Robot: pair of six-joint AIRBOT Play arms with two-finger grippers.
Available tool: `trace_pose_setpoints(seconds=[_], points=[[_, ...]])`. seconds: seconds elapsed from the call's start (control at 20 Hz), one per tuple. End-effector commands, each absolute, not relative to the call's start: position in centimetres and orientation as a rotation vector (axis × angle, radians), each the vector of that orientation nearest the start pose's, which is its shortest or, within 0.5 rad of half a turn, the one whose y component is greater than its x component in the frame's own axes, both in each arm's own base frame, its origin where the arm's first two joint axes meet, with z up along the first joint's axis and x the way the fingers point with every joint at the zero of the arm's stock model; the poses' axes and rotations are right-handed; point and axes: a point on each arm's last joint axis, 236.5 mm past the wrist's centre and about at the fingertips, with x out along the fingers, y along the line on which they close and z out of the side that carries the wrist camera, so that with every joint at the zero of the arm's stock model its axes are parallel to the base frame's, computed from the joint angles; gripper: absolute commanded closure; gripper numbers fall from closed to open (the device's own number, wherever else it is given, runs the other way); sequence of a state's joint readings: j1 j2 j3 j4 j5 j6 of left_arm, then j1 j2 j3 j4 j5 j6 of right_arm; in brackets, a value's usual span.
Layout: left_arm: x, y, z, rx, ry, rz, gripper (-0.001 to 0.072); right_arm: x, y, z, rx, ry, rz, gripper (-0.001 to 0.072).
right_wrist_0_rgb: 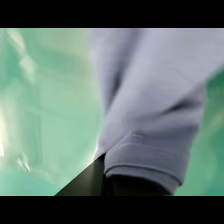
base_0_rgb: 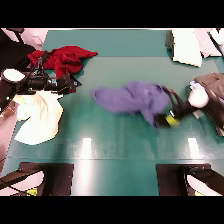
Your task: Fold the shirts.
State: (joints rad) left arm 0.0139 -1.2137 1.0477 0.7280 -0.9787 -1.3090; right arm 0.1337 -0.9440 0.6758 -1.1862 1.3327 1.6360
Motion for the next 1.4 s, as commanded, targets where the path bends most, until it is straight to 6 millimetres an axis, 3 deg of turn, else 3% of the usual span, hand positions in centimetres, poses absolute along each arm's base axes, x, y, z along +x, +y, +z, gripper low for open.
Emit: trace_pose_setpoints(seconds=[0.0, 0.05, 0.1, 0.15, 0.2, 0.3, 0.35, 0.45, 0.6, 0.7, 0.75, 0.9, 1.05, 1.35], points=[[39.3, -13.4, 5.7, -0.551, 1.075, -0.43, 0.005, 14.1, 6.2, -5.1, 0.385, 1.53, 0.086, 0.0624], [38.9, -14.1, 5.5, -0.549, 1.091, -0.435, 0.005, 17.2, 5.4, -1.9, 0.456, 1.358, 0.058, 0.0389], [38.4, -15.0, 5.3, -0.532, 1.11, -0.457, 0.005, 19.9, 4.7, 2.3, 0.513, 1.198, 0.06, 0.0306], [37.8, -16.2, 5.2, -0.527, 1.129, -0.48, 0.005, 21.8, 3.6, 6.0, 0.498, 1.067, 0.071, 0.0307], [37.5, -17.6, 5.0, -0.525, 1.141, -0.496, 0.005, 22.9, 1.1, 8.4, 0.466, 1.004, 0.021, 0.0306], [37.0, -20.1, 4.9, -0.499, 1.139, -0.535, 0.005, 24.5, -1.8, 9.5, 0.489, 0.992, -0.047, 0.0278], [36.5, -21.6, 5.0, -0.486, 1.138, -0.56, 0.0049, 25.8, -1.6, 9.2, 0.544, 0.998, -0.023, 0.022], [36.0, -23.6, 5.1, -0.461, 1.126, -0.593, 0.005, 28.7, 0.2, 7.4, 0.633, 1.06, 0.094, 0.0206], [35.9, -24.1, 4.7, -0.482, 1.143, -0.583, 0.005, 30.8, 2.2, 3.6, 0.731, 1.238, 0.19, 0.0206], [35.2, -24.1, 4.4, -0.459, 1.167, -0.6, 0.0049, 33.2, 5.6, 4.5, 0.835, 1.194, 0.328, 0.0209], [35.3, -24.0, 4.4, -0.454, 1.164, -0.597, 0.0049, 34.1, 6.3, 3.3, 0.808, 1.208, 0.313, 0.0209], [35.3, -24.0, 4.4, -0.46, 1.167, -0.595, 0.0049, 36.7, 4.6, -0.7, 0.69, 1.267, 0.18, 0.0209], [34.5, -24.1, 4.2, -0.455, 1.197, -0.609, 0.005, 39.6, 2.3, -1.3, 0.671, 1.268, 0.12, 0.0209], [34.8, -24.1, 4.3, -0.457, 1.185, -0.604, 0.005, 39.7, 2.1, -4.4, 0.723, 1.406, 0.114, 0.0209]])
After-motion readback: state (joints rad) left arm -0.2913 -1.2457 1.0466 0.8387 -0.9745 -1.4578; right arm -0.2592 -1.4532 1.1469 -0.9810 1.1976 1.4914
